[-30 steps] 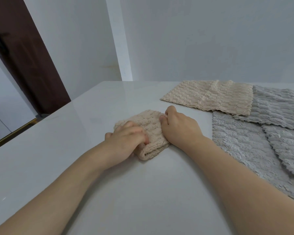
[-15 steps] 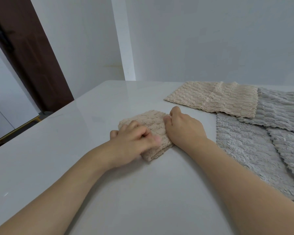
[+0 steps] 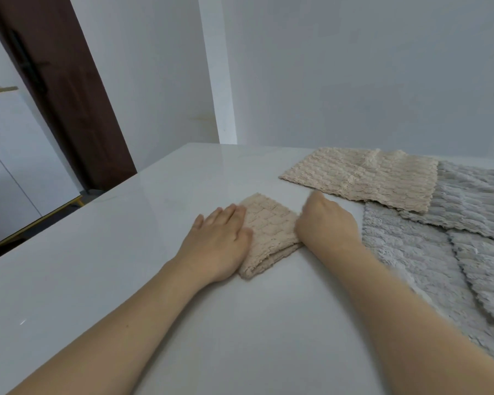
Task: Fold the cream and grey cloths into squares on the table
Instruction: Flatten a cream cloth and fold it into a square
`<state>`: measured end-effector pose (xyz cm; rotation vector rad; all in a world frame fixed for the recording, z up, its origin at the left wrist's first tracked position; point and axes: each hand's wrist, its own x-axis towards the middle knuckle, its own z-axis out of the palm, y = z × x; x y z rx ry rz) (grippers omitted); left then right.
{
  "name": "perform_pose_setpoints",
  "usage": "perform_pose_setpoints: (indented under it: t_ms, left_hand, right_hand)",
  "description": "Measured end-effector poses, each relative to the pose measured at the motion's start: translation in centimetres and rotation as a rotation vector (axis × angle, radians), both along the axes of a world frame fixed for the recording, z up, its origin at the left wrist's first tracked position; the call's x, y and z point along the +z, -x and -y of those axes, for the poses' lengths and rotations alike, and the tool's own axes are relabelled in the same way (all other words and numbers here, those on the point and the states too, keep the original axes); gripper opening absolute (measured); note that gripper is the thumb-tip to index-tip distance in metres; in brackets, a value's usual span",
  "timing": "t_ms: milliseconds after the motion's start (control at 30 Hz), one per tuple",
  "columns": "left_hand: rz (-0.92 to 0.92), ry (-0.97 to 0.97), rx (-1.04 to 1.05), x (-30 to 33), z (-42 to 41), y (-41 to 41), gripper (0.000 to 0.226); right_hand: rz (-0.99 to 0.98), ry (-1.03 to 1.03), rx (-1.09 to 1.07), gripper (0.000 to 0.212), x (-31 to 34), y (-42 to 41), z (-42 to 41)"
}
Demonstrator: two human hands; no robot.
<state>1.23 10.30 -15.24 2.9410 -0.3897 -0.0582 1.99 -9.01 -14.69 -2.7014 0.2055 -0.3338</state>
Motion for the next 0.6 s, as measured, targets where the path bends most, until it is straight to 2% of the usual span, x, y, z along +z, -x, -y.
perform_pose_setpoints:
  t_ms: [100,167,233,300,367,433,500,600]
  left_hand:
    - [-0.073,-0.049,0.018,0.2,-1.5,-0.6,0.057]
    - [-0.082,-0.118,0.016,1.0,-1.2,-0.9,0.058]
    - [0.025,-0.124,0.009,1.9,0.1,-0.9,0.059]
    - [0.124,-0.052,0.004,2.4,1.6,-0.4,0.059]
    - [0.112,-0.048,-0.002,1.6,2.9,0.1,0.06]
    - [0.045,-0.091,0.007,0.5,3.4,0.3,0.062]
    - [0.004,-0.095,0.004,0.2,3.4,0.2,0.064]
    - [0.003,-0.093,-0.019,0.5,3.2,0.4,0.065]
  right_hand:
    - [-0.008,0.008,-0.071,0.015,-0.1,0.0,1.5]
    - [0.072,-0.033,-0.072,0.012,-0.5,-0.2,1.3]
    - [0.227,-0.165,-0.088,0.016,-0.5,-0.4,1.3]
    - [0.309,-0.241,-0.035,0.023,-0.3,-0.5,1.1]
    - [0.237,-0.219,0.095,0.03,-0.3,-0.4,0.8]
    - [0.082,-0.057,0.207,0.038,-0.6,-0.4,0.4]
    - [-0.002,0.096,0.233,0.041,-1.1,-0.5,0.5]
    - [-0.077,0.104,0.201,0.042,-1.1,-0.5,0.4]
